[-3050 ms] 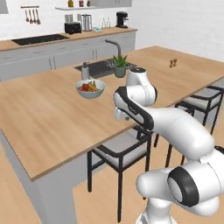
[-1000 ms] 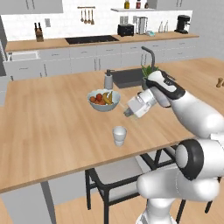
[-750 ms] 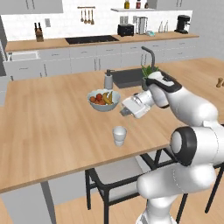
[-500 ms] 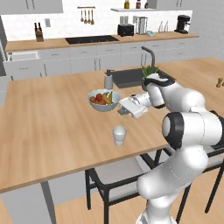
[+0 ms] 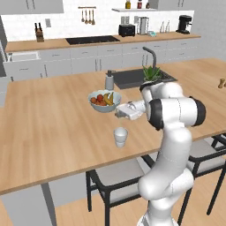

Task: Take a straw from the drawer in front and place it inside the glass cup on the dining counter.

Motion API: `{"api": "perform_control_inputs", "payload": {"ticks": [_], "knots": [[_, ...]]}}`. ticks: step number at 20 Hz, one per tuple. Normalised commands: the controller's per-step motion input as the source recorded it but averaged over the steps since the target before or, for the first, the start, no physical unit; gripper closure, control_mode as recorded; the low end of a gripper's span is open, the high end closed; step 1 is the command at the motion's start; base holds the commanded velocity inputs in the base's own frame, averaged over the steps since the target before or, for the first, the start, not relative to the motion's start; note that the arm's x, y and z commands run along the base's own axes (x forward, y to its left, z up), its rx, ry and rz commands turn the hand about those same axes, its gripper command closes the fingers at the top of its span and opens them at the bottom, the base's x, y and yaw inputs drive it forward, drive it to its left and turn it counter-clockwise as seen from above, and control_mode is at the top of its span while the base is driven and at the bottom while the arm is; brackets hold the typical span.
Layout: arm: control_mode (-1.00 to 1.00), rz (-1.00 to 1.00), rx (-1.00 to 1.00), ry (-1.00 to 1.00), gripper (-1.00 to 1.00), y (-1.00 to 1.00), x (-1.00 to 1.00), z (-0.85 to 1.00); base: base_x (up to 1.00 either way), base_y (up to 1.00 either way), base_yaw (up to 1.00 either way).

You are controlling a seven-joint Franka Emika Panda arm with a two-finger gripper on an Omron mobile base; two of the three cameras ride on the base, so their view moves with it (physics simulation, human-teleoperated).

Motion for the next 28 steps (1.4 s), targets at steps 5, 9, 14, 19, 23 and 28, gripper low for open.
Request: {"api": "perform_control_inputs", "payload": {"ticks": [5, 9, 14, 19, 23, 28], "knots": [[-1.00, 0.00, 0.00, 0.14, 1.00, 0.07, 0.60, -0.34, 0.00, 0.00, 0.00], [-1.00, 0.01, 0.00, 0.13, 1.00, 0.14, 0.32, -0.32, 0.00, 0.00, 0.00], [-1.00, 0.02, 0.00, 0.07, 1.00, 0.18, -0.22, -0.15, 0.00, 0.00, 0.00], [-1.00, 0.00, 0.00, 0.00, 1.00, 0.07, -0.76, 0.00, 0.00, 0.00, 0.00], [-1.00, 0.00, 0.00, 0.00, 1.00, 0.00, -0.53, 0.00, 0.00, 0.00, 0.00], [-1.00, 0.00, 0.00, 0.00, 1.00, 0.00, -0.18, -0.06, 0.00, 0.00, 0.00]]}}
